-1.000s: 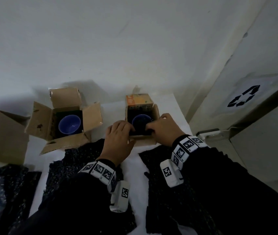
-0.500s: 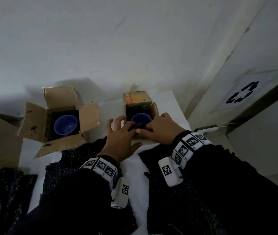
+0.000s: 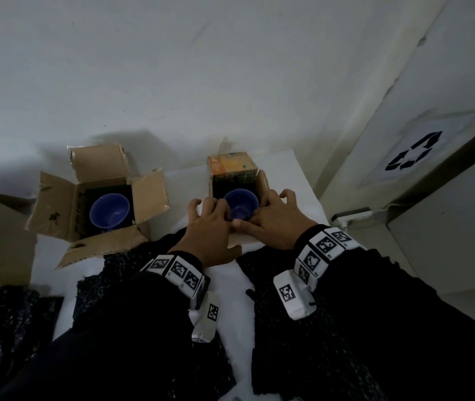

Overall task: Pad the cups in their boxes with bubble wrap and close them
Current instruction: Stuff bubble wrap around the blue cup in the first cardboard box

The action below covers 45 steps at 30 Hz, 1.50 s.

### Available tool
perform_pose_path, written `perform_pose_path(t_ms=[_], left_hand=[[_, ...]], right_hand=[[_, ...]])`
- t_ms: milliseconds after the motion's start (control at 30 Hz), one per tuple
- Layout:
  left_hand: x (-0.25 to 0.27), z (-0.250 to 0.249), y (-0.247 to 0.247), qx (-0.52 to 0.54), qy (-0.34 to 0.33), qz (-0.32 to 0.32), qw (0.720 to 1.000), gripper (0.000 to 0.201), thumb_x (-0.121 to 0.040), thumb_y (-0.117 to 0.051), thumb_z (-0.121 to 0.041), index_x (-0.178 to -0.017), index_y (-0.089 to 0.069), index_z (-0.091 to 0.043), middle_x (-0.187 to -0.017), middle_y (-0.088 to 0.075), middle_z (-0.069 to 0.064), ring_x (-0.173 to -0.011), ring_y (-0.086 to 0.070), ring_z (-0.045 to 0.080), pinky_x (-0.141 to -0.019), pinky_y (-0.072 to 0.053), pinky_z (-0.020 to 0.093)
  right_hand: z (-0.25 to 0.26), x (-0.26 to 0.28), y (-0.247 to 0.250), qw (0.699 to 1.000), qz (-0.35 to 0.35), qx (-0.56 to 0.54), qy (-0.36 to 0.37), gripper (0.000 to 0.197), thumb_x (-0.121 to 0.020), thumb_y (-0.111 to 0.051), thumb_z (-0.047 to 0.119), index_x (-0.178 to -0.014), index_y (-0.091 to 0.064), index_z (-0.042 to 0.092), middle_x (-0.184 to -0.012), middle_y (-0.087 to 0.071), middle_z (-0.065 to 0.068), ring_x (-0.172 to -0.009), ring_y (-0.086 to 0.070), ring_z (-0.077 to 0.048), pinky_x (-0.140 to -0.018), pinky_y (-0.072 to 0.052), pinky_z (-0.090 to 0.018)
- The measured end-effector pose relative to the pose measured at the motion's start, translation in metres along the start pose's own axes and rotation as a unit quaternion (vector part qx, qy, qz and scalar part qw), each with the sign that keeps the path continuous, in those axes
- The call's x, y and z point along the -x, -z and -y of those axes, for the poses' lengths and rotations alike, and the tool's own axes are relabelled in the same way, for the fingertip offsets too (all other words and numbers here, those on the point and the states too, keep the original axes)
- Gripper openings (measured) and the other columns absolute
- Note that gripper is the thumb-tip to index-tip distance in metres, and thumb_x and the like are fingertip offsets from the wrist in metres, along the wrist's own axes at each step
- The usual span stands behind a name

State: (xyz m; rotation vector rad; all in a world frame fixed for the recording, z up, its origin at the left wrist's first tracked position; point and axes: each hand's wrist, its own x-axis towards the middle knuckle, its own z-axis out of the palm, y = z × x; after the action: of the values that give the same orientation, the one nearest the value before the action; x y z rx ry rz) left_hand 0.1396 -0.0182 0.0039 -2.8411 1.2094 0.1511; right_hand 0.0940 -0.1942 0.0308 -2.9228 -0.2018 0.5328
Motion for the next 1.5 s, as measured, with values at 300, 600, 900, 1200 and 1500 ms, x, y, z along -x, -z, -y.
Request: perform_pose_path(t_ms=[300,600,900,1200,1500], left_hand=[[0.0,-0.005,0.003,-0.038,0.015,0.03,0.999,0.063,-0.077,-0.044,-0.076,-0.122,-0.059,-0.035,-0.13,-0.045,0.002,-0.131,-0.029,0.028,-0.109,-0.007,0.062],[0.052,-0.049,-0.027,0.125,0.112,-0.24,0.956,0.043,-0.08,-0.063,-0.05,-0.116,-0.062,-0.027,-0.131,-0.049,0.002,-0.123,-0.041,0.029,-0.097,-0.034,0.047],[0.081,-0.084,-0.048,0.324,0.062,-0.038,0.943,0.049,-0.084,-0.057,-0.063,-0.118,-0.053,-0.028,-0.1,-0.066,-0.011,-0.091,-0.062,0.011,-0.079,-0.053,0.035],[0.065,-0.108,-0.023,0.631,0.102,0.022,0.768,0.054,-0.077,-0.08,-0.037,-0.124,-0.06,-0.018,-0.116,-0.069,-0.006,-0.106,-0.065,0.007,-0.092,-0.053,0.026],[0.056,-0.052,0.027,0.463,0.069,-0.046,0.883,0.026,-0.089,-0.068,-0.024,-0.115,-0.067,-0.024,-0.102,-0.069,-0.013,-0.089,-0.061,-0.004,-0.08,-0.049,0.019]], right_hand=[[-0.051,0.048,-0.022,0.92,-0.268,-0.246,-0.146,0.01,-0.087,-0.064,0.026,-0.085,-0.063,0.017,-0.084,-0.068,-0.001,-0.08,-0.064,-0.021,-0.071,-0.051,-0.034],[-0.037,0.097,-0.101,0.933,-0.031,-0.231,-0.275,0.077,-0.062,-0.087,0.043,-0.116,-0.039,0.015,-0.115,-0.052,-0.011,-0.101,-0.057,-0.031,-0.08,-0.048,-0.038],[-0.043,0.113,-0.092,0.884,-0.191,-0.347,-0.248,0.031,-0.076,-0.077,0.036,-0.077,-0.049,0.024,-0.079,-0.059,0.002,-0.08,-0.06,-0.023,-0.07,-0.046,-0.036],[-0.024,0.117,-0.045,0.594,-0.229,-0.744,-0.201,0.025,-0.082,-0.075,0.016,-0.09,-0.052,0.012,-0.095,-0.069,-0.014,-0.089,-0.068,-0.028,-0.079,-0.057,-0.042],[-0.037,0.114,0.026,0.523,-0.243,-0.815,-0.059,0.06,-0.08,-0.052,-0.023,-0.131,-0.048,0.008,-0.116,-0.062,-0.016,-0.106,-0.06,-0.03,-0.089,-0.048,-0.041]])
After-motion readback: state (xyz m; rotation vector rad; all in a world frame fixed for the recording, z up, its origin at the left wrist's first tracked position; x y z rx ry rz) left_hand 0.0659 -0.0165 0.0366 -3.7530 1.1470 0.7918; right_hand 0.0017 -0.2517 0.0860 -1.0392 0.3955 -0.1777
